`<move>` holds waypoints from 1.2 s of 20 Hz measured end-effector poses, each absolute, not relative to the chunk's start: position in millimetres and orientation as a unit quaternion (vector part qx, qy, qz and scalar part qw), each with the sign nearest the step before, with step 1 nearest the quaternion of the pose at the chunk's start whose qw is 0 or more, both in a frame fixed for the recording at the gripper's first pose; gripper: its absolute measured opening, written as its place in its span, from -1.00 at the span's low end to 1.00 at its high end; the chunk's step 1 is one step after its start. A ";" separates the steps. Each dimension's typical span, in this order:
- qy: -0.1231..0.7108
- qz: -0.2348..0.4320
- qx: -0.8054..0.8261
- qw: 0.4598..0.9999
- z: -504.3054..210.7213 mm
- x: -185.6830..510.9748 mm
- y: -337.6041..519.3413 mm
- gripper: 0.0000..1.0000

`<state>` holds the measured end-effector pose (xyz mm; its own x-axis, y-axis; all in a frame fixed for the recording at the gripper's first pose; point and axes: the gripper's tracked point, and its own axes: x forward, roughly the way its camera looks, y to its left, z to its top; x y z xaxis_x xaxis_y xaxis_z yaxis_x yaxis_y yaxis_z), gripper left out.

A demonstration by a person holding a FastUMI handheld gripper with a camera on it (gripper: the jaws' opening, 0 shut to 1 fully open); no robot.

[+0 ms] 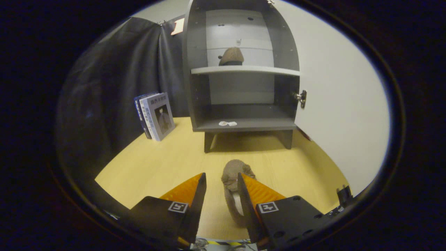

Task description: Open the shoe cabinet door, grab the shoes and put them into the shoe cabinet, then close the shoe cabinet door.

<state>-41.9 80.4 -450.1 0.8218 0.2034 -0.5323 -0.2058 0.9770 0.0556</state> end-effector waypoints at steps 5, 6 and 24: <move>0.328 0.108 -0.028 0.938 -503.5 -36.6 76.1 0.16; 0.342 0.105 -0.034 0.933 -512.4 -36.2 73.4 0.16; 0.452 0.105 -0.119 0.878 -549.6 -44.3 71.7 -0.83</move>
